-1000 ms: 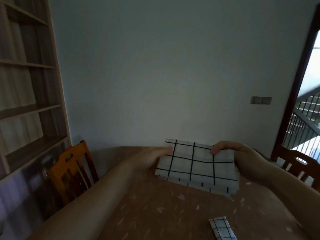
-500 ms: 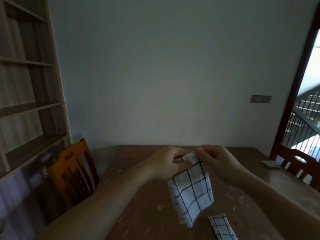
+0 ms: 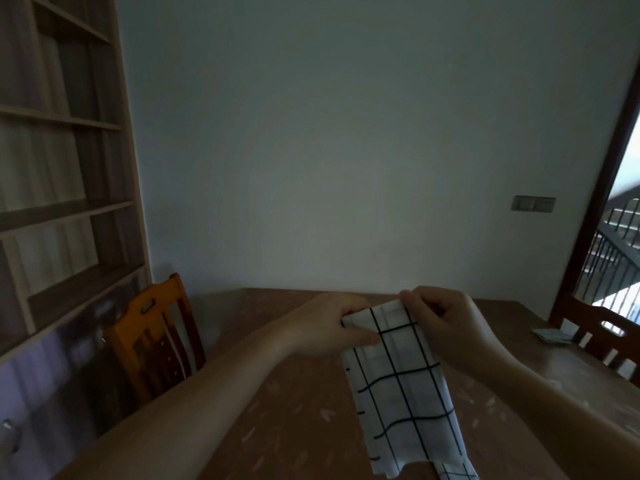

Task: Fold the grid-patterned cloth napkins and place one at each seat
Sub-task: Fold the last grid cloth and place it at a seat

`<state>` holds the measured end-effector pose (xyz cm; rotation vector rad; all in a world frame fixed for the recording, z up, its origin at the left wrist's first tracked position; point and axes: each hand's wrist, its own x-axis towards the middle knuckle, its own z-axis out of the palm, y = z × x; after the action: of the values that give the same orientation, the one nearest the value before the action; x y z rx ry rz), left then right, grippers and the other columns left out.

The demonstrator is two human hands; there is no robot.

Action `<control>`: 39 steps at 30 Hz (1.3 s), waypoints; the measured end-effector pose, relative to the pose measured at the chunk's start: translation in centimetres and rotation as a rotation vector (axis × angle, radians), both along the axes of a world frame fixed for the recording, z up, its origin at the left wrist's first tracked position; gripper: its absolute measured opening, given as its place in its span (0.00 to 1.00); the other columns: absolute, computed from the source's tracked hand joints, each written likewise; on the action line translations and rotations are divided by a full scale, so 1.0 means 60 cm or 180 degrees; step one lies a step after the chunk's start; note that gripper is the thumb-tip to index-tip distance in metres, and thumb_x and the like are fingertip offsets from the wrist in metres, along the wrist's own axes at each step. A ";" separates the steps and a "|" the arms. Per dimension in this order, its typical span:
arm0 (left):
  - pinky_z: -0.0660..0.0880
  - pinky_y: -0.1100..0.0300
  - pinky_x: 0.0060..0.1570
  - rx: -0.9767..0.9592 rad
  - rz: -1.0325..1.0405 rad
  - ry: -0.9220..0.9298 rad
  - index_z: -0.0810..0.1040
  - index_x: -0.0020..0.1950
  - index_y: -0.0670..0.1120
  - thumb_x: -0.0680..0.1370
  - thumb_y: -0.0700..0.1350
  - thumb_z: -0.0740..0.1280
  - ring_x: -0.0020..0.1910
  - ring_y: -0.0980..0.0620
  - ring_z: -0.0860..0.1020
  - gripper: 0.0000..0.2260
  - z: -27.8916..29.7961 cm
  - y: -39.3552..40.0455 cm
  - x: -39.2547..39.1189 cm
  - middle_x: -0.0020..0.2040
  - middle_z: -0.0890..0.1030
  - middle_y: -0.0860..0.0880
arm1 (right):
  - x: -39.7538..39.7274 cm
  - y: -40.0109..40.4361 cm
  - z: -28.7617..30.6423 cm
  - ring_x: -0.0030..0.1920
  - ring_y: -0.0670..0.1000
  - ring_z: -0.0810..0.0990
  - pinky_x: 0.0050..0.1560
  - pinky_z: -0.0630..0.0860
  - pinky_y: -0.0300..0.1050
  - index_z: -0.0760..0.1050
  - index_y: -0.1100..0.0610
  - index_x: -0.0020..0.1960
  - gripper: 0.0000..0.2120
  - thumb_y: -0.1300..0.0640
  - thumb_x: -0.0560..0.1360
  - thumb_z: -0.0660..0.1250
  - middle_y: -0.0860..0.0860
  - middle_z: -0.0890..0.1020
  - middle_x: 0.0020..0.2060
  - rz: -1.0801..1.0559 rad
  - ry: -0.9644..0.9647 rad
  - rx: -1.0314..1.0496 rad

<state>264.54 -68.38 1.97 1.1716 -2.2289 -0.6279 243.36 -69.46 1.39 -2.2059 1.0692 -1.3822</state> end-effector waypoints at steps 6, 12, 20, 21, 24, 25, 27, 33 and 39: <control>0.78 0.56 0.46 0.0162 0.0054 -0.0129 0.81 0.51 0.53 0.75 0.53 0.72 0.43 0.59 0.80 0.08 0.012 0.008 0.013 0.44 0.81 0.57 | 0.003 0.006 0.009 0.25 0.44 0.68 0.27 0.63 0.38 0.72 0.60 0.29 0.21 0.55 0.79 0.63 0.47 0.70 0.23 0.0111 0.0258 0.0000; 0.73 0.54 0.40 0.0294 0.0108 -0.0048 0.81 0.44 0.49 0.76 0.60 0.66 0.35 0.57 0.77 0.15 0.020 0.022 0.022 0.37 0.80 0.53 | 0.004 0.009 0.011 0.24 0.42 0.67 0.27 0.62 0.36 0.71 0.54 0.27 0.20 0.54 0.78 0.64 0.46 0.70 0.22 0.0043 0.0242 -0.0062; 0.69 0.63 0.36 0.0076 0.0280 0.0516 0.83 0.42 0.50 0.75 0.55 0.71 0.31 0.60 0.73 0.09 0.021 0.024 0.032 0.33 0.78 0.55 | 0.000 0.010 0.022 0.24 0.42 0.67 0.26 0.61 0.35 0.71 0.54 0.25 0.20 0.53 0.75 0.68 0.46 0.70 0.21 -0.0101 -0.0014 -0.0001; 0.68 0.62 0.36 0.0086 0.0268 0.0489 0.82 0.42 0.50 0.74 0.55 0.72 0.31 0.59 0.72 0.09 0.021 0.023 0.033 0.33 0.77 0.54 | 0.000 0.010 0.021 0.24 0.43 0.67 0.26 0.62 0.35 0.71 0.54 0.25 0.20 0.53 0.75 0.68 0.46 0.70 0.21 -0.0057 -0.0002 0.0036; 0.67 0.57 0.37 0.0114 0.0177 0.0270 0.80 0.40 0.52 0.75 0.58 0.70 0.33 0.56 0.70 0.11 0.025 0.027 0.028 0.34 0.74 0.52 | 0.002 0.010 0.016 0.24 0.43 0.65 0.27 0.61 0.37 0.70 0.54 0.25 0.21 0.55 0.76 0.68 0.46 0.68 0.21 0.0071 0.0084 0.0107; 0.67 0.57 0.37 0.0108 0.0170 0.0194 0.80 0.39 0.54 0.75 0.60 0.68 0.33 0.56 0.70 0.12 0.026 0.030 0.021 0.34 0.74 0.54 | 0.004 0.012 0.016 0.25 0.43 0.65 0.27 0.60 0.36 0.69 0.54 0.25 0.21 0.56 0.75 0.68 0.46 0.68 0.22 0.0105 0.0117 0.0105; 0.66 0.59 0.36 -0.0021 0.0230 0.0092 0.78 0.38 0.57 0.76 0.62 0.66 0.31 0.58 0.70 0.12 0.027 0.034 0.007 0.32 0.73 0.57 | 0.006 0.016 0.018 0.25 0.43 0.64 0.27 0.60 0.36 0.69 0.57 0.25 0.21 0.56 0.75 0.69 0.47 0.68 0.22 0.0147 0.0178 0.0067; 0.67 0.59 0.34 -0.0460 0.0315 0.0644 0.78 0.38 0.52 0.78 0.58 0.66 0.30 0.56 0.71 0.13 0.023 0.034 -0.004 0.31 0.74 0.54 | -0.003 0.035 0.021 0.25 0.46 0.64 0.27 0.59 0.38 0.68 0.57 0.27 0.24 0.42 0.74 0.61 0.48 0.66 0.23 0.0455 0.0149 0.0424; 0.62 0.60 0.31 -0.0316 0.0206 0.0485 0.77 0.37 0.54 0.77 0.63 0.63 0.27 0.56 0.66 0.16 0.034 0.034 -0.011 0.27 0.67 0.56 | -0.011 0.033 0.014 0.24 0.47 0.63 0.26 0.58 0.39 0.69 0.64 0.29 0.28 0.42 0.76 0.62 0.50 0.65 0.22 0.0288 0.0319 0.0182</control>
<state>263.86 -66.34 4.00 1.1036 -2.0621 -0.5547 242.72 -67.49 2.23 -2.2731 1.0156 -1.2003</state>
